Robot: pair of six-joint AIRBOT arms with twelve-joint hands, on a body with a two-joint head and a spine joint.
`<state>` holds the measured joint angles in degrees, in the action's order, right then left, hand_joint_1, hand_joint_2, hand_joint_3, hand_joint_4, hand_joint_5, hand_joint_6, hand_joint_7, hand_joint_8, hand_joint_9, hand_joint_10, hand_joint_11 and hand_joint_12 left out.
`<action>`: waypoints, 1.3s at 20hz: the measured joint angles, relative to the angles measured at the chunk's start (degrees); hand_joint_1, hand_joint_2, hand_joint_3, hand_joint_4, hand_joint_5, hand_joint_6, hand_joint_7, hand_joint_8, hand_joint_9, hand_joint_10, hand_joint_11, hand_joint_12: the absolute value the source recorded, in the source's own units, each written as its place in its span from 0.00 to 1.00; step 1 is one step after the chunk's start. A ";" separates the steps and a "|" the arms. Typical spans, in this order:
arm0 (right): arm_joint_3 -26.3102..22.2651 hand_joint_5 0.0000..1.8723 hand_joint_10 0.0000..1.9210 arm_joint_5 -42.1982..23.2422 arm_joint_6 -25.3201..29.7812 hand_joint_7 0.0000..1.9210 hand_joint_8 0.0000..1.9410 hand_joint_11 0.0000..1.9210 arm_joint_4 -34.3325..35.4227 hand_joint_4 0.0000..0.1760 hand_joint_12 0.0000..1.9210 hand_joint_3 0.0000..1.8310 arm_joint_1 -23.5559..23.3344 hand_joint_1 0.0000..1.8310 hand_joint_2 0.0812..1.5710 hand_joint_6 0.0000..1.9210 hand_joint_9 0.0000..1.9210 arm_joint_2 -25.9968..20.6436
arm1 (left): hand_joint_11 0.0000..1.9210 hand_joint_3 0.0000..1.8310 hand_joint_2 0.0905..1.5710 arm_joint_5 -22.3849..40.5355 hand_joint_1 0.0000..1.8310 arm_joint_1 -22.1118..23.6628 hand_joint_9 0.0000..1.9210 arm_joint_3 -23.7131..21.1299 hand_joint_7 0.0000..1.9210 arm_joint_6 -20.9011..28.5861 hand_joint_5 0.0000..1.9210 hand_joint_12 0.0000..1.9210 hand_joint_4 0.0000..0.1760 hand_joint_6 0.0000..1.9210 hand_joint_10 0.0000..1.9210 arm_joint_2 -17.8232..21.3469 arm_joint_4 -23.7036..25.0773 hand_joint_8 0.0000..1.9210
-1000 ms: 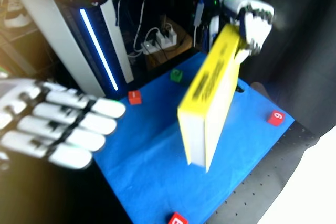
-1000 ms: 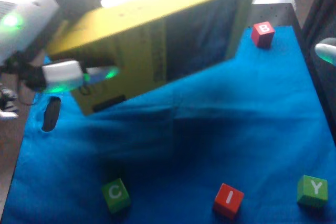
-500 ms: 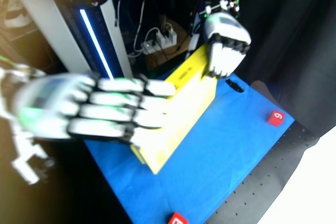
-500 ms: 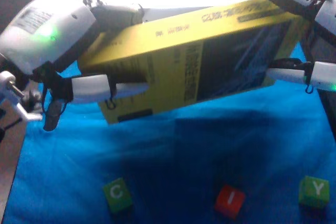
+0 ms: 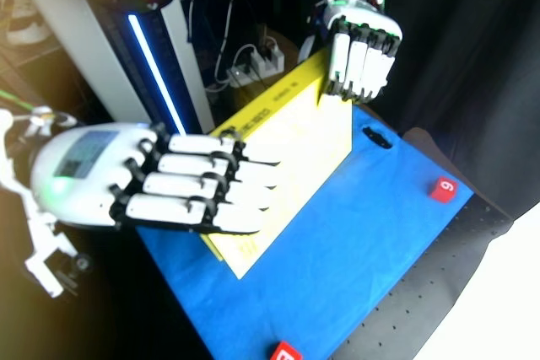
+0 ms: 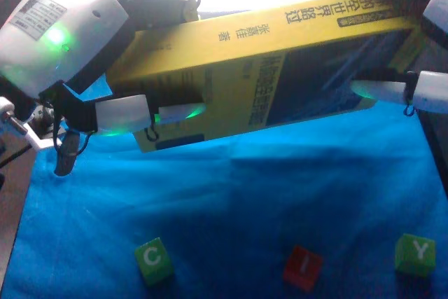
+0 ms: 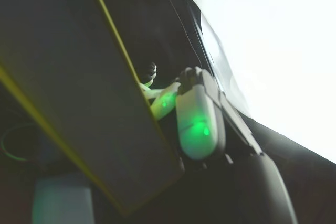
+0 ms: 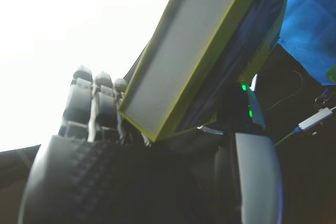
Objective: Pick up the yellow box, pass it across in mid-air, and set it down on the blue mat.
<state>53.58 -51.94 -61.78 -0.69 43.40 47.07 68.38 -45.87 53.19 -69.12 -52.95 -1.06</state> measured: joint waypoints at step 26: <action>3.72 0.58 1.00 13.97 -0.15 0.72 1.00 0.83 -5.92 0.34 1.00 0.00 -10.95 0.86 0.73 1.00 0.79 3.28 | 0.00 0.01 0.67 2.43 0.34 -0.85 0.00 -0.04 0.00 1.53 0.00 0.00 0.94 0.00 0.00 0.24 -6.05 0.00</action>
<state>57.30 -37.98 -61.93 -6.61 32.45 50.35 70.81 -46.72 53.15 -67.59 -52.71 -7.11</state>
